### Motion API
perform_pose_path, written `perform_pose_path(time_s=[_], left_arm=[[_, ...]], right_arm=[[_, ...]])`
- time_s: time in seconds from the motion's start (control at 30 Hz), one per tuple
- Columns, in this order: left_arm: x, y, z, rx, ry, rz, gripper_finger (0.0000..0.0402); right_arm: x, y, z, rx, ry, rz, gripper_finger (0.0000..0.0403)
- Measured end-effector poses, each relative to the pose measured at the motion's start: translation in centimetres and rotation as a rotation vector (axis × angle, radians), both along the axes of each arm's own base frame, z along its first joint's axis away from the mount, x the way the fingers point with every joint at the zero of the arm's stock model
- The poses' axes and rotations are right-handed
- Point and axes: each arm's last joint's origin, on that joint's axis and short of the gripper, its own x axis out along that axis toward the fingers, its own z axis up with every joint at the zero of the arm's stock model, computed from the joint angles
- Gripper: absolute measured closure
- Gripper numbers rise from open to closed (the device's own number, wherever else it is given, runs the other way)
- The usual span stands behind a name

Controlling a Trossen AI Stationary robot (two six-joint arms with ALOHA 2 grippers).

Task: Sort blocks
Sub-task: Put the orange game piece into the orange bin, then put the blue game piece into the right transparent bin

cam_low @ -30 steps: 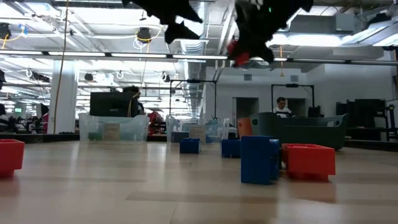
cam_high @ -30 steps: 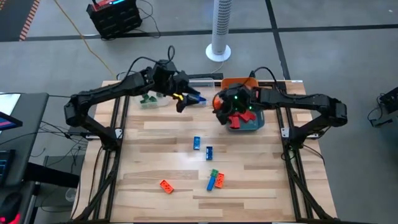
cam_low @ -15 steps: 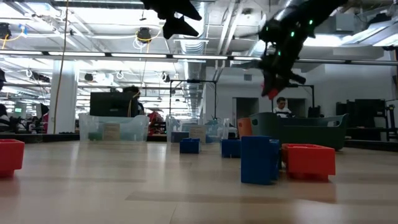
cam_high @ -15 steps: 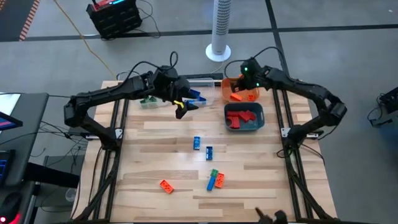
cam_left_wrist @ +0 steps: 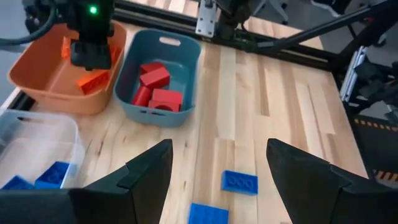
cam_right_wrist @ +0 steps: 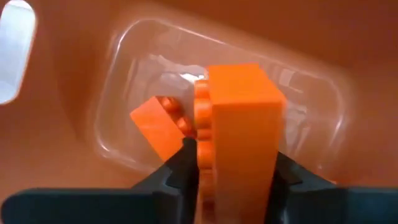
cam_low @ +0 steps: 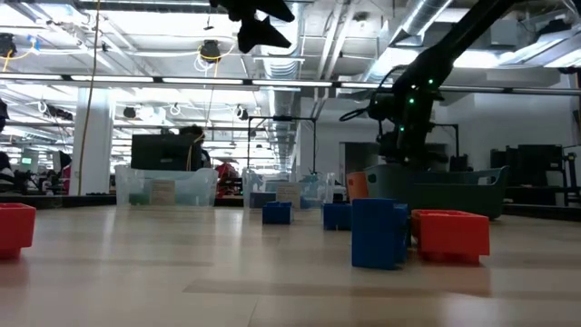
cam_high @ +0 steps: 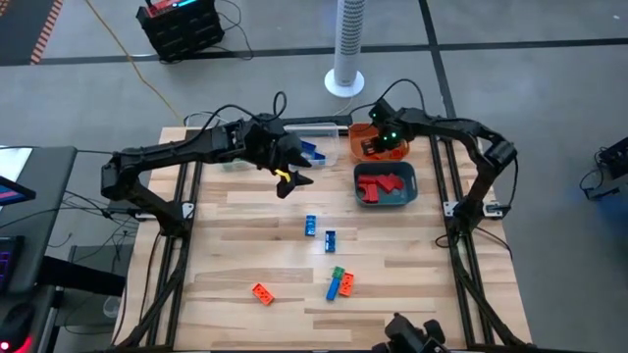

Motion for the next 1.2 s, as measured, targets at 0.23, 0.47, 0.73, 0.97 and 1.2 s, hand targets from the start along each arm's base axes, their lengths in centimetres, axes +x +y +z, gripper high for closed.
perform_pose_path(time_s=[0.23,0.47,0.73,0.97,1.2], left_arm=[[-0.1,0.0,-0.2,0.001,0.020,0.011,0.0146],[-1.4,-0.4,-1.7,-0.047,0.221,-0.020,0.0146],[-0.9,-0.6,-5.1,-0.128,0.478,-0.023,0.0146],[2.7,-1.5,-10.0,-0.289,0.650,0.185,0.0146],[5.6,-3.8,-14.1,-0.272,0.711,0.310,0.0146]], right_arm=[[-0.4,-0.1,0.8,-0.016,-0.017,0.001,0.0179],[-1.5,1.7,5.3,-0.118,-0.071,0.070,0.0161],[1.3,9.1,10.3,-0.219,-0.229,0.291,0.0168],[4.4,16.0,10.4,-0.234,-0.249,0.372,0.0168],[4.2,21.2,11.6,-0.246,-0.278,0.466,0.0168]])
